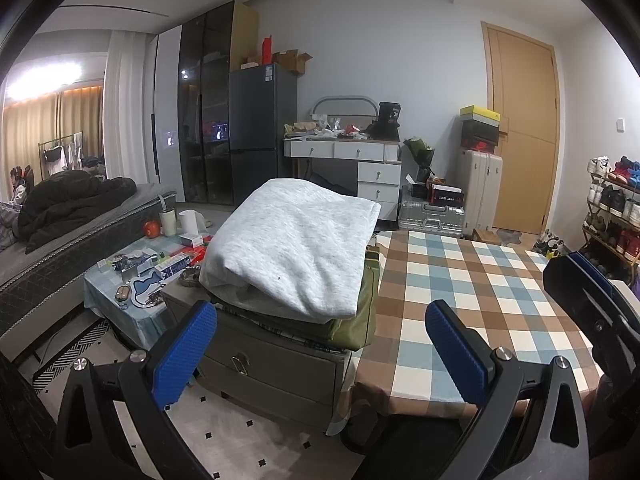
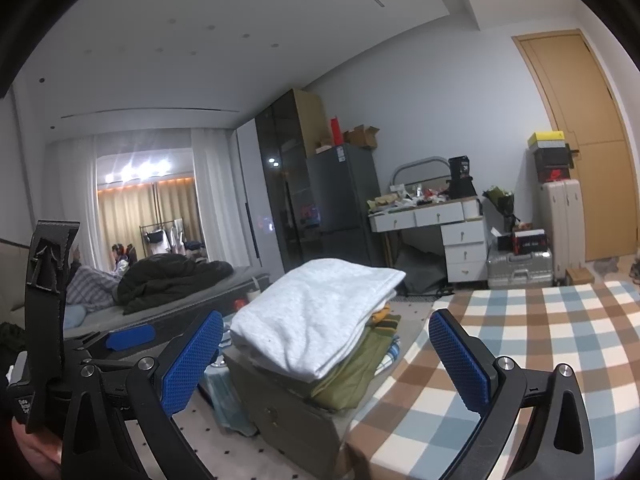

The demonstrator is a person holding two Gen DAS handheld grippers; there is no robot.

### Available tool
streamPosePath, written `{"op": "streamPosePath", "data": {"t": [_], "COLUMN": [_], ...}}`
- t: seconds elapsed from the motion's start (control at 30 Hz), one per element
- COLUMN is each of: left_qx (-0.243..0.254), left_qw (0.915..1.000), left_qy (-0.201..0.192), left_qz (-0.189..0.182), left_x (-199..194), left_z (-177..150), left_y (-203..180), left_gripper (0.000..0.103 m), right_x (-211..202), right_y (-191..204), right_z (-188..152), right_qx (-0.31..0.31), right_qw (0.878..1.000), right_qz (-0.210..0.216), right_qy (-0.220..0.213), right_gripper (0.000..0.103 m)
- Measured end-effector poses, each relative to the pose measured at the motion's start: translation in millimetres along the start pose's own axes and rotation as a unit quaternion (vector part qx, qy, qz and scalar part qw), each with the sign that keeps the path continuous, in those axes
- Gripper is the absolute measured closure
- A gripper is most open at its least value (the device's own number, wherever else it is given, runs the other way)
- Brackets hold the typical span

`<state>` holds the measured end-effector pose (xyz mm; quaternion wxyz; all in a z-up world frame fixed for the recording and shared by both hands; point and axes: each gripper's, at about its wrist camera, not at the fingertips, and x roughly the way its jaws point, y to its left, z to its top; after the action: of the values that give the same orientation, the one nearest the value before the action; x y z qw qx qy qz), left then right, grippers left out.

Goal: Fold large clothes

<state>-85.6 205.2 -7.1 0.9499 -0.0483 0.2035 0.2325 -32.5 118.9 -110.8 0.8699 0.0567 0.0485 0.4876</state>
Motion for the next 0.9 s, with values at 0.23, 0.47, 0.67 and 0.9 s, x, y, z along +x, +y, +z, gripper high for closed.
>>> {"op": "streamPosePath", "data": {"t": [0.23,0.47,0.67,0.9], "left_qx": [-0.001,0.002,0.006,0.005], "left_qw": [1.0,1.0,1.0,1.0], "left_qy": [0.001,0.001,-0.001,0.0], "left_qz": [-0.001,-0.007,-0.006,-0.005], "left_x": [1.5,4.9,4.1,3.6], "left_z": [-0.1,0.8,1.1,0.9], "left_y": [0.3,0.6,0.1,1.3], "left_gripper": [0.001,0.001,0.001,0.001], "right_x": [-0.5,-1.6,-3.3,-4.5], "right_y": [-1.3,-1.1,0.9,-0.4], "right_z": [-0.6,-0.2,0.0,0.1], "right_qx": [0.007,0.006,0.004,0.007], "right_qw": [1.0,1.0,1.0,1.0], "right_qz": [-0.001,-0.006,-0.005,-0.004], "right_qy": [-0.001,0.0,-0.002,-0.003], "right_gripper": [0.0,0.0,0.0,0.0]}}
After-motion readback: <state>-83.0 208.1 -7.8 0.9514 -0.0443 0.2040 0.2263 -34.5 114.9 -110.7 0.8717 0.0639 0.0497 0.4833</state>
